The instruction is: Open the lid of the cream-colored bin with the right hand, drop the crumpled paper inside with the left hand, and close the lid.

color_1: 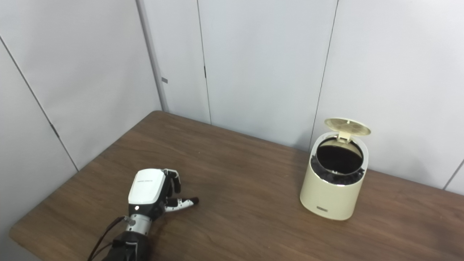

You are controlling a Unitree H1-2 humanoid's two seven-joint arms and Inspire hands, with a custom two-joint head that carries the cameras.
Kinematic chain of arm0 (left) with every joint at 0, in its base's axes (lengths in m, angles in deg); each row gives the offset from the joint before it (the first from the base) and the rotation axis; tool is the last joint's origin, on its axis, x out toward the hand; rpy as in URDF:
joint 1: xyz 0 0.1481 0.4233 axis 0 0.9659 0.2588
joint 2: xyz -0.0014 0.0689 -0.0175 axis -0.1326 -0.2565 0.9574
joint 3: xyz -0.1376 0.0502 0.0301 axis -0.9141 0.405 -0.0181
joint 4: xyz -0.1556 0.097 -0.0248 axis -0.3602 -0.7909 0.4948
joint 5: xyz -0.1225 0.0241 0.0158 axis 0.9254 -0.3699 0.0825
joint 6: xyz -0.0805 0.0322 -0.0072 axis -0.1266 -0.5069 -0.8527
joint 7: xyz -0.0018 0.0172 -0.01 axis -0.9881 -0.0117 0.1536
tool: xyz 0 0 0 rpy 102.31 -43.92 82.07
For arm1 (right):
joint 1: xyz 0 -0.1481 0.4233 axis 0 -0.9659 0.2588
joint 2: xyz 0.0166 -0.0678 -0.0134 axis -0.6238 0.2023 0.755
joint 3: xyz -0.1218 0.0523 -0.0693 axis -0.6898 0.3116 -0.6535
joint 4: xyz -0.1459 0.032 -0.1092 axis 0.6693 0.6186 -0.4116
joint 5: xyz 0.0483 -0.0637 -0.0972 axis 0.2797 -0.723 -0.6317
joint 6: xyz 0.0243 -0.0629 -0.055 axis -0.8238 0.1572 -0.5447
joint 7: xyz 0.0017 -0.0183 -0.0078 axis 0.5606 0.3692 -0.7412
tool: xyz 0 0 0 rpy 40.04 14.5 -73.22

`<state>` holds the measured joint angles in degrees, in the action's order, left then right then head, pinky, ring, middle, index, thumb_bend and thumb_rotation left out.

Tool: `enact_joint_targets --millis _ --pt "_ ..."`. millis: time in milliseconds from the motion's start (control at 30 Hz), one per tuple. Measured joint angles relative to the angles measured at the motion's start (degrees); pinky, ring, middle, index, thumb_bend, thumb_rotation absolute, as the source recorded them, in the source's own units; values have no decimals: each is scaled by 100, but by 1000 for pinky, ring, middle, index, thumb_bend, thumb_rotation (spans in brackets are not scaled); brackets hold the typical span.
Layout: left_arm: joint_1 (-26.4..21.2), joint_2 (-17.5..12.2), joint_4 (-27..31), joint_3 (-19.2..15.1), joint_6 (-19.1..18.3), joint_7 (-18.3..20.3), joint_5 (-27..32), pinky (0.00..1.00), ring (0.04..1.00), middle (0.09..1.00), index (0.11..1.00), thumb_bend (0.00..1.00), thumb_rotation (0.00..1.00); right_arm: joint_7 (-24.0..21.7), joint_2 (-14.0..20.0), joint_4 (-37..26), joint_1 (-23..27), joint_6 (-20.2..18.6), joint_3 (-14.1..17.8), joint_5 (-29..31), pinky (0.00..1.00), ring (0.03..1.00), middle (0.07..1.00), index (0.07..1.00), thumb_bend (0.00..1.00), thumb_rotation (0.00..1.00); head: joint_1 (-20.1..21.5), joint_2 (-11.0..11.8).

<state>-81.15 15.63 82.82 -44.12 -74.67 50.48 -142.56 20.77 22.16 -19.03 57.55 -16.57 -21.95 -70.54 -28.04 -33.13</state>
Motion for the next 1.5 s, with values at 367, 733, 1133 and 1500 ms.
enact_joint_targets --millis 367,733,1133,1500 --pt "20 -11 2 17 255 -157 42 114 153 213 276 668 217 -2 23 -44 -1 -69 9 -11 496 676 719 695 58 484 0 -44" --pt "33 -11 -6 5 491 -484 27 150 201 279 343 804 343 -21 25 -81 -26 -174 12 30 497 677 717 696 63 449 0 -44" --pt "204 -111 93 -101 583 -150 309 482 559 611 635 1000 440 -73 29 -81 -32 -171 19 -6 503 681 722 700 58 509 0 -53" --pt "402 -121 238 -208 724 -6 440 491 554 602 612 1000 407 -112 36 -81 -37 -171 21 -19 513 690 730 705 101 546 0 -44"
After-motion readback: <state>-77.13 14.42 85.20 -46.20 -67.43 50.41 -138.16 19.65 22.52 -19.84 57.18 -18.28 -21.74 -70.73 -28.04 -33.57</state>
